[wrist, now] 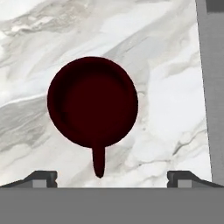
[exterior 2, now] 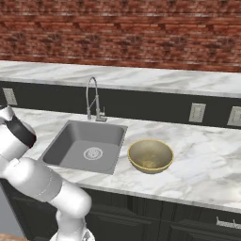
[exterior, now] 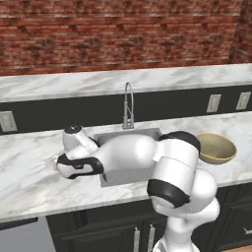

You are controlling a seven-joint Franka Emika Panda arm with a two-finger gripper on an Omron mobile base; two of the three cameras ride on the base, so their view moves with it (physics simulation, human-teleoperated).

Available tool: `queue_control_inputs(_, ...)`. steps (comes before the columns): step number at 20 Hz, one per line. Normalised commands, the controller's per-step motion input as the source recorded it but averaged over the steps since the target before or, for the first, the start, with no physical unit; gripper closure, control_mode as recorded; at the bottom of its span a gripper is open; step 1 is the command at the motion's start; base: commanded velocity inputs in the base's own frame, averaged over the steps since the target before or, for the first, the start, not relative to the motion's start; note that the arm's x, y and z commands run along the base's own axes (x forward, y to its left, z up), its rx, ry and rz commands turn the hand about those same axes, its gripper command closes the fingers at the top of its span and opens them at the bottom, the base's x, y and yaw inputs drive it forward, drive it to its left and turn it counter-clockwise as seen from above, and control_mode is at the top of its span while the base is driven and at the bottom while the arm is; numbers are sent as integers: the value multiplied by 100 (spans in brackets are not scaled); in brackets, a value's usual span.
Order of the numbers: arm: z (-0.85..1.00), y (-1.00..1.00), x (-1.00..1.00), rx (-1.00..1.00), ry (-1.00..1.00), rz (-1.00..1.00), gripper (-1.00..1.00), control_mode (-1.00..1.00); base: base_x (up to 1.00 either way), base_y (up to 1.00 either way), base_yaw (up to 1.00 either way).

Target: Pick the mug and place it in the sink. Pick the bowl and place it in the open cabinet and then close the cabinet.

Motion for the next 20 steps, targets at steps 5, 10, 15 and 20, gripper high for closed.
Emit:
queue_control_inputs(5,-44,26,17,-4,0,0,-100,-100,0,0,0)
queue_control_inputs(10,-19,41,2,-1,0,0,-100,-100,0,0,0)
queue_control_inputs(15,-2,8,19,0,0,0,-100,-100,0,0,0)
queue_control_inputs(20,-2,0,4,0,0,0,-100,-100,0,0,0)
